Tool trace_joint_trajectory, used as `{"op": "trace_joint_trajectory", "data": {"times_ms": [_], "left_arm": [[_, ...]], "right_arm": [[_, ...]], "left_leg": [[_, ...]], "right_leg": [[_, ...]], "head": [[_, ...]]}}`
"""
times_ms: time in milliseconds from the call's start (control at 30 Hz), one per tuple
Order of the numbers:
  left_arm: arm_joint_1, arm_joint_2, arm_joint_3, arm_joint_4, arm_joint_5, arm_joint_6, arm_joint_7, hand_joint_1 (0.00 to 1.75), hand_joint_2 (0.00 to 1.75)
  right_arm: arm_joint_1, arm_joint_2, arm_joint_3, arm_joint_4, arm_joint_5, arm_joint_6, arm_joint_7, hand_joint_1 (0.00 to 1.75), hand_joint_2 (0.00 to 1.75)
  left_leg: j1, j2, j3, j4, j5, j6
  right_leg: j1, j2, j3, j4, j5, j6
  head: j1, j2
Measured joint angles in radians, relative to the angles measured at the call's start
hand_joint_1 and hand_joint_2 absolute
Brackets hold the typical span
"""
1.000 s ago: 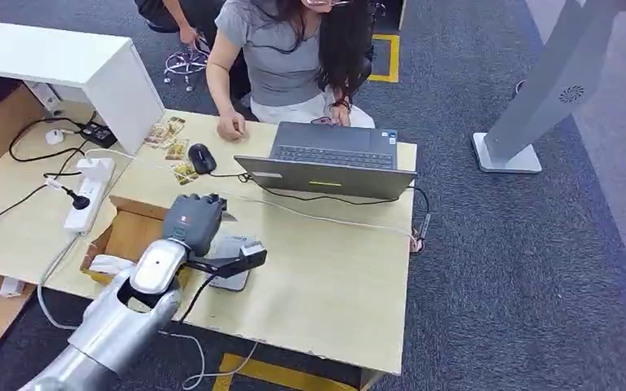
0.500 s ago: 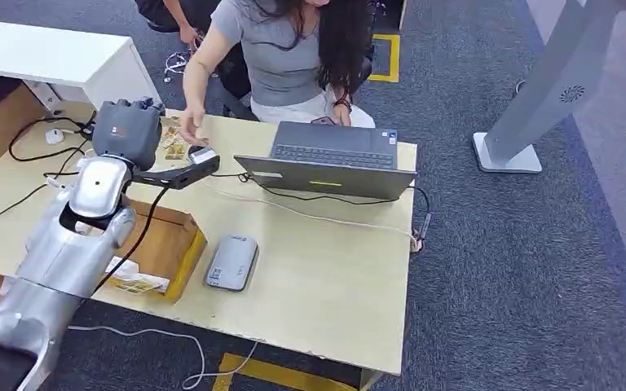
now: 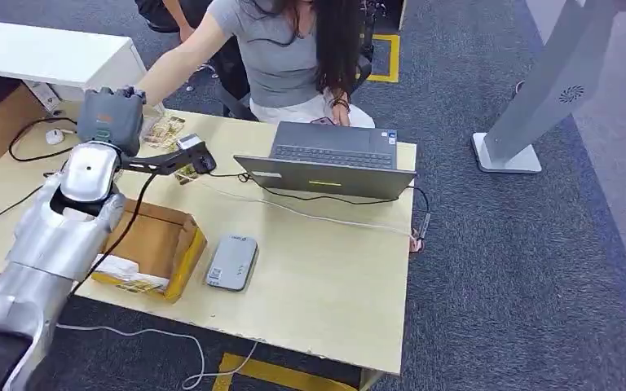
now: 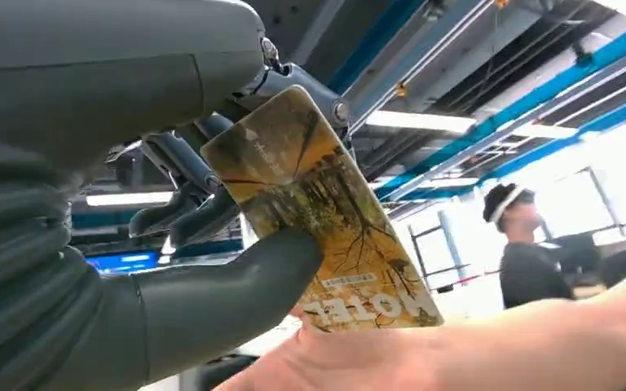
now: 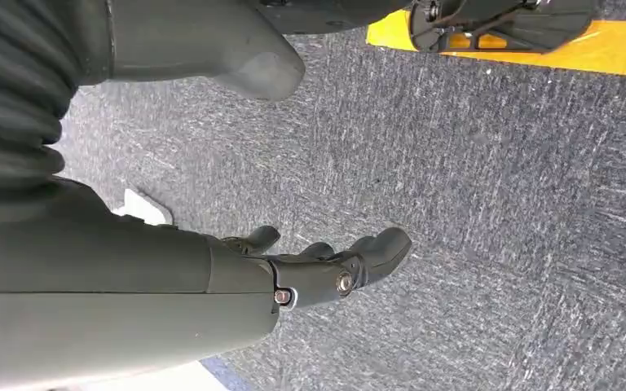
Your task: Pass the card to the sensor for recognition and then transmit it.
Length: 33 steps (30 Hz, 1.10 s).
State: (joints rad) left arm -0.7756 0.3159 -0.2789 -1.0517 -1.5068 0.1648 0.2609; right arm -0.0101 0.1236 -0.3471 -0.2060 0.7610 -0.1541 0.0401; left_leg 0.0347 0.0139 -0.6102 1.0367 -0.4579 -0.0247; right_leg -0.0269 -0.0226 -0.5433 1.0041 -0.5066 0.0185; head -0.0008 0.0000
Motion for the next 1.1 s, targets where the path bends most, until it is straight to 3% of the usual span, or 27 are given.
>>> {"op": "trace_joint_trajectory", "data": {"times_ms": [333,367,1100], "left_arm": [[-0.013,0.000,0.000,0.082,-0.003,0.025,0.000,1.75,1.75],[-0.013,0.000,0.000,0.084,-0.004,0.026,0.000,0.00,1.75],[-0.012,-0.008,0.000,0.128,-0.006,0.014,0.007,0.00,1.75]], "right_arm": [[0.000,0.000,0.000,0.000,0.001,0.000,0.001,0.00,1.75],[0.000,0.000,0.000,0.000,0.001,0.000,0.001,0.00,1.75],[0.000,0.000,0.000,0.000,0.000,0.000,0.001,0.00,1.75]], "left_leg": [[0.000,0.000,0.000,0.000,0.000,0.000],[0.000,0.000,0.000,0.000,0.000,0.000],[0.000,0.000,0.000,0.000,0.000,0.000]], "right_leg": [[0.000,0.000,0.000,0.000,0.000,0.000],[0.000,0.000,0.000,0.000,0.000,0.000],[0.000,0.000,0.000,0.000,0.000,0.000]], "head": [[0.000,0.000],[0.000,0.000],[0.000,0.000]]}}
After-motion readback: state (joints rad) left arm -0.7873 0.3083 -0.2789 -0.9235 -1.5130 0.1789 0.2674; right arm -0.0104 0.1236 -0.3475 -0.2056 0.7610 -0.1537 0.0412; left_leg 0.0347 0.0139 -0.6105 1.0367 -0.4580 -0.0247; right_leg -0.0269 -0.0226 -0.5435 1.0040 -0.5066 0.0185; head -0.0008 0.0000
